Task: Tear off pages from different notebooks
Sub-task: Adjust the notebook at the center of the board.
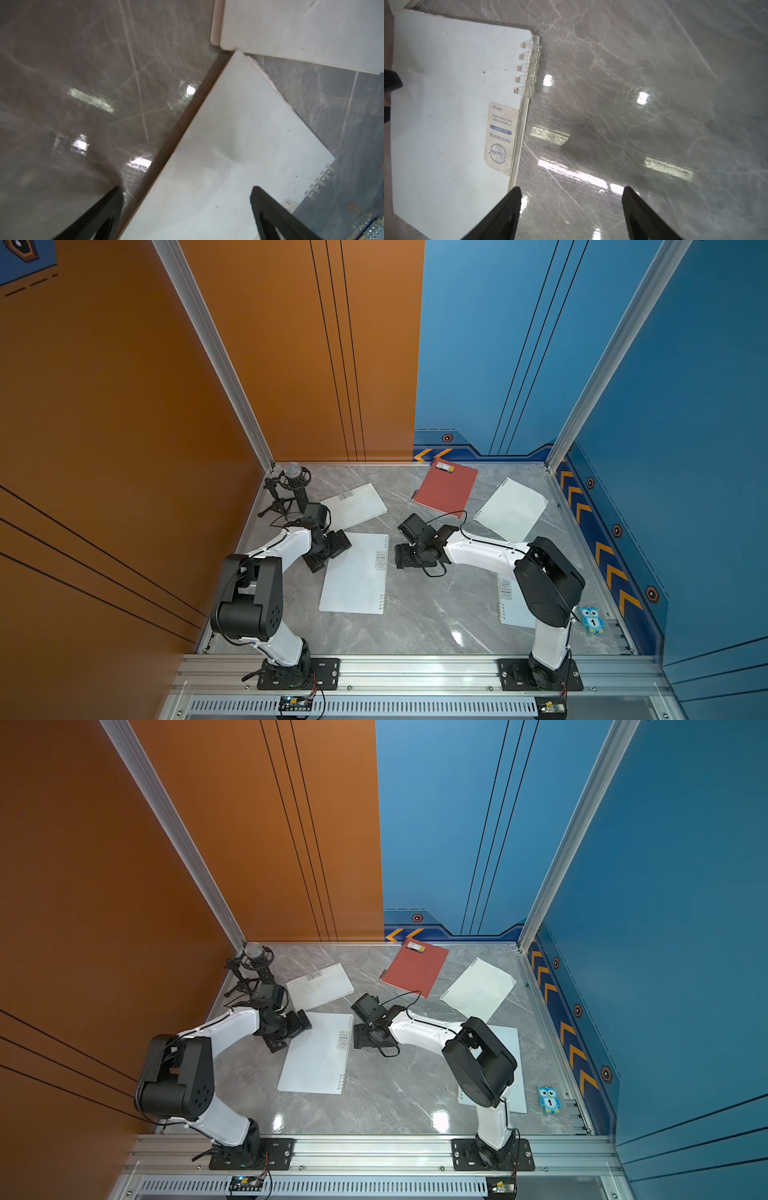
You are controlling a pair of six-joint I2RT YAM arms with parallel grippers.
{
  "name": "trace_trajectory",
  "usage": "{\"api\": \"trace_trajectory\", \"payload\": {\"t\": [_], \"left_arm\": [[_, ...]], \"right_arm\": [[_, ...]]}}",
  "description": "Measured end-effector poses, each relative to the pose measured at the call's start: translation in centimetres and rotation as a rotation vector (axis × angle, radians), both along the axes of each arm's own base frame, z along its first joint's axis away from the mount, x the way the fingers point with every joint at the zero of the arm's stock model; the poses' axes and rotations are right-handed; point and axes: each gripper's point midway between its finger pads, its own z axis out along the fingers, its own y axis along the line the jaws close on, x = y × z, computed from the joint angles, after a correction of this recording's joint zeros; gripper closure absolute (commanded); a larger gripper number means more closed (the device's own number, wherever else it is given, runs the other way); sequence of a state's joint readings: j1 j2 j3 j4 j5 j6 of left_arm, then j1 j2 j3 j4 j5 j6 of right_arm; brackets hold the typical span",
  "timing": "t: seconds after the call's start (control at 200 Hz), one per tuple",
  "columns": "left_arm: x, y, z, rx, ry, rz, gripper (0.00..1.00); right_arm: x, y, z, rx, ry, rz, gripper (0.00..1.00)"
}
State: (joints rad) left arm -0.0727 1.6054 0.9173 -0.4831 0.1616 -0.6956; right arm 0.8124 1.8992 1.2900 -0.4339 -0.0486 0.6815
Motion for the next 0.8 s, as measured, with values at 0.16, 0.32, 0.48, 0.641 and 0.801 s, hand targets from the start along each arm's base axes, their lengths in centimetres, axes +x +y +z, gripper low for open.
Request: {"api": "trace_trajectory", "payload": {"t": [0.16, 0.32, 0.48, 0.641, 0.801], "left_arm": [[-0.2, -1.8, -0.3, 0.003, 0.01, -0.056, 0.02], [0.7, -5.5, -0.2, 0.004, 0.006, -0.156, 0.02], [3.8, -10.3, 0.8, -0.02, -0.035, -0.256, 0.02], [7.4, -15.4, 2.0, -0.095, -0.093, -0.347, 0.02], [7.4, -16.3, 3.5, -0.12, -0.134, -0.373, 0.02]], "right_arm": [[1.6, -1.2, 0.2, 0.01, -0.003, -0.028, 0.22], [2.5, -2.1, 0.3, 0.012, -0.008, -0.024, 0.22], [3.7, -4.7, 1.3, 0.023, -0.026, -0.038, 0.22], [5.9, -7.6, 2.7, 0.041, -0.063, -0.069, 0.22], [7.0, -7.7, 1.6, 0.056, -0.032, -0.046, 0.21]]}}
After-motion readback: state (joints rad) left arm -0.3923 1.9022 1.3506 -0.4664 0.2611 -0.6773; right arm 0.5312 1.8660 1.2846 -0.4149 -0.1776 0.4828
